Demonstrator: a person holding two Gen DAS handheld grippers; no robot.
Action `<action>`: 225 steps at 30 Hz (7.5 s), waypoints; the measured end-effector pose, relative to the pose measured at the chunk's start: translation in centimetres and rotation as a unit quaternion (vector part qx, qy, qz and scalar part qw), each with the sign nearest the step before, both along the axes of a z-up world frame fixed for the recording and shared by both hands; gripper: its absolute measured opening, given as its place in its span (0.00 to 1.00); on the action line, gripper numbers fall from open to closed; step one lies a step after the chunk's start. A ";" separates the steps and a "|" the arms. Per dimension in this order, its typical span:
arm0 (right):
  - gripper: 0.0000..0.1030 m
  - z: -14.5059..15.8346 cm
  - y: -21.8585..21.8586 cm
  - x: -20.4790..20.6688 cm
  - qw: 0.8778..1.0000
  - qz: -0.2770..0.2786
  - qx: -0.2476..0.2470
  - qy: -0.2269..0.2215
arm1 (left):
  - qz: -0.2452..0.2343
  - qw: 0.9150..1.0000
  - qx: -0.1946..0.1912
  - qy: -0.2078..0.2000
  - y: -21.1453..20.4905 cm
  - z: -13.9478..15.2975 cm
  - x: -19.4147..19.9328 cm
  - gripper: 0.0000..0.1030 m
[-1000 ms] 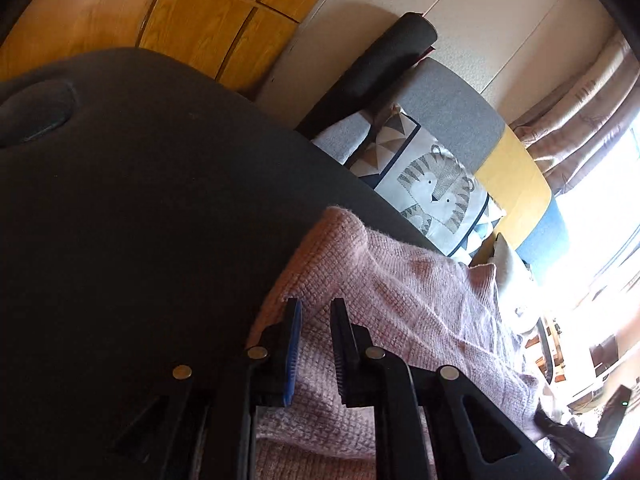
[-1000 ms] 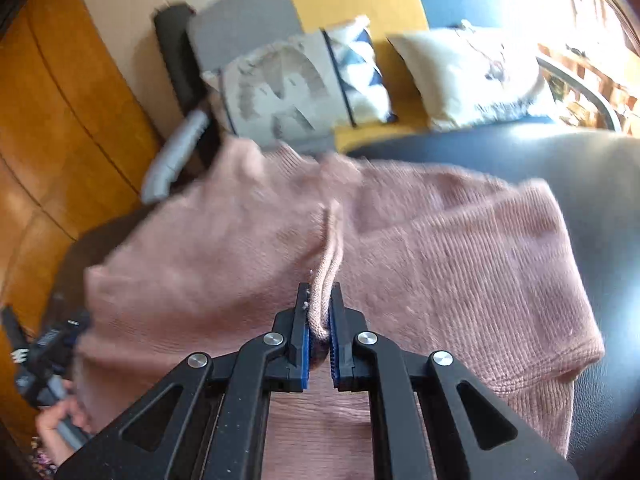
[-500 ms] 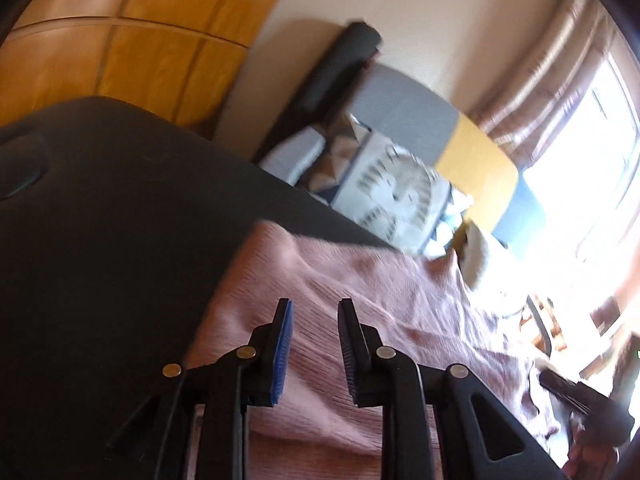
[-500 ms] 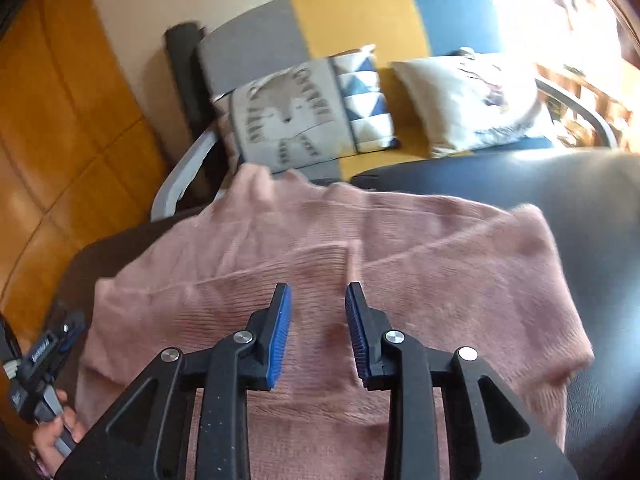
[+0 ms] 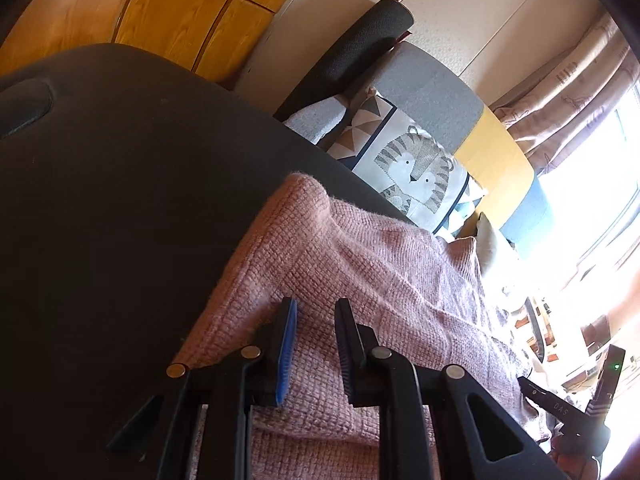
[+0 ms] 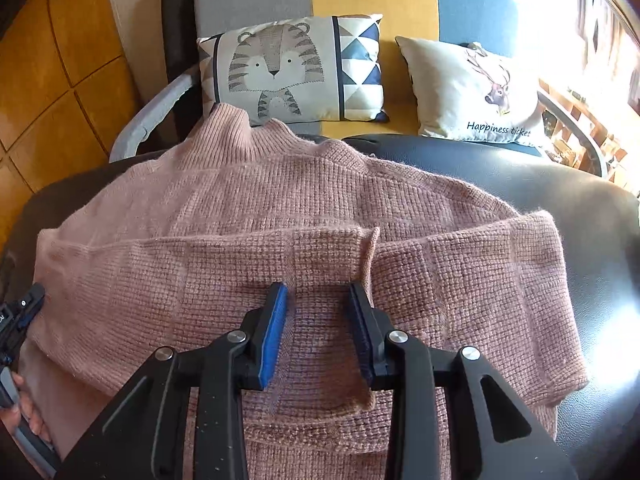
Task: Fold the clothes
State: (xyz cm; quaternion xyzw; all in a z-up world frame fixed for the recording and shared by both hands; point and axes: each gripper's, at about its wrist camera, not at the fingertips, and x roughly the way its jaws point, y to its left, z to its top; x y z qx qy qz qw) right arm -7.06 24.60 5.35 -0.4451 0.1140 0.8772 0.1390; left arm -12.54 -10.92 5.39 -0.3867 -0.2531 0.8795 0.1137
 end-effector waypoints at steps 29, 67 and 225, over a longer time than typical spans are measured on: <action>0.38 0.0 -0.5 1.5 1.000 0.015 -0.019 0.019 | -0.054 0.996 -0.069 -0.007 2.8 -0.8 -0.3 0.22; 0.55 -0.7 -0.2 2.4 0.999 0.018 -0.025 0.008 | -0.068 0.994 -0.088 -0.005 0.8 -3.1 1.1 0.23; 0.30 -2.4 3.4 4.3 0.942 0.057 -0.319 0.080 | -0.185 0.949 0.158 -0.201 9.1 -3.1 -2.2 0.30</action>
